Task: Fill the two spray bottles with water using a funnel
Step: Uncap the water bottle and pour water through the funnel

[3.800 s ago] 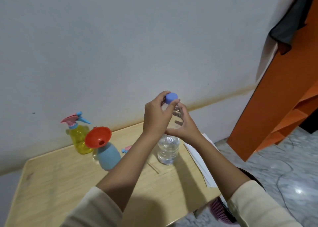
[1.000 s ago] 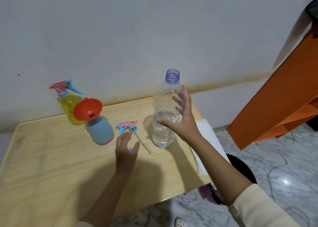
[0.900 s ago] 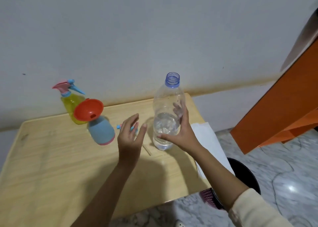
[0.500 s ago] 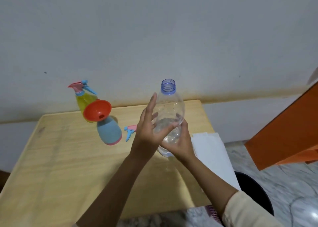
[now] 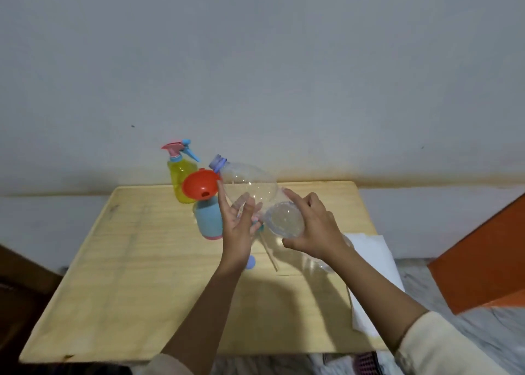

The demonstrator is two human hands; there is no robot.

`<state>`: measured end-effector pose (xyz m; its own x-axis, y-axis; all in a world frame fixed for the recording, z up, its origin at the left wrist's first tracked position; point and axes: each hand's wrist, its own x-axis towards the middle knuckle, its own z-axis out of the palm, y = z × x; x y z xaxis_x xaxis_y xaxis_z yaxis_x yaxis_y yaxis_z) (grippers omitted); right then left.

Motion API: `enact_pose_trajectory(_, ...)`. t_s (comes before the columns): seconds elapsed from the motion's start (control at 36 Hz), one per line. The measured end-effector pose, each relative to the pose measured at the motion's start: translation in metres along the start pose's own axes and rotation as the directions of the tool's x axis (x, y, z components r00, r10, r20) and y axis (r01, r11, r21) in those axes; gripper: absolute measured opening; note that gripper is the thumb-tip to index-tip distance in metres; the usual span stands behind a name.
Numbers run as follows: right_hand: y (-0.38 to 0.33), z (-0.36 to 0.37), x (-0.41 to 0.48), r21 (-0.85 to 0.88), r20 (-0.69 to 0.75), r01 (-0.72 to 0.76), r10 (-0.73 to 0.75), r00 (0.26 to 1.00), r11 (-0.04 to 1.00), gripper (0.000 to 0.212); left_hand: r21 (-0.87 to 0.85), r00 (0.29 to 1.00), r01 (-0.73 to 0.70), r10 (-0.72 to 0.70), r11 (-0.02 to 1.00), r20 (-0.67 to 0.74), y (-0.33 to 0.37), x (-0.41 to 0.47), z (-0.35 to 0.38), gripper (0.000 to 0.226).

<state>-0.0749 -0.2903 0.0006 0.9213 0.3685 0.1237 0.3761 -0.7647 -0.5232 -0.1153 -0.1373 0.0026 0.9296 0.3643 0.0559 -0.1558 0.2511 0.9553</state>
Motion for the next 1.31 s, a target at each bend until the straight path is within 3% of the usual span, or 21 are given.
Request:
enact_pose_trajectory(0.11,-0.005,-0.007,-0.003,-0.093,0.032,-0.033,0.036,0.999,0.995,0.099,-0.045,0.998,0.061,-0.061,0.997,-0.008,-0.005,0.001,0.001,0.063)
enact_pose_trajectory(0.28,-0.010,-0.017,-0.006,-0.212,0.062,-0.056,0.071,0.996,0.976,0.098,-0.109,0.991,0.135,-0.135,0.985,0.008,-0.016,0.003,0.003,0.079)
enact_pose_trajectory(0.44,-0.016,-0.026,-0.005,-0.329,0.100,-0.024,0.060,0.993,0.944,0.100,-0.211,0.978,0.199,-0.207,0.957,-0.016,-0.020,0.000,0.002,0.074)
enact_pose_trajectory(0.72,-0.029,-0.031,-0.003,-0.401,0.074,-0.033,0.068,0.995,0.916,0.100,-0.302,0.978,0.188,-0.208,0.935,-0.034,-0.016,0.002,0.004,0.060)
enact_pose_trajectory(0.83,-0.035,-0.031,-0.003,-0.431,0.079,-0.018,0.057,0.995,0.902,0.098,-0.349,0.961,0.233,-0.270,0.908,-0.061,-0.018,0.002,-0.001,0.060)
enact_pose_trajectory(1.31,-0.047,-0.039,-0.005,-0.532,0.067,0.020,0.019,0.998,0.846,0.094,-0.454,0.954,0.252,-0.299,0.855,-0.033,-0.019,0.001,0.001,0.062)
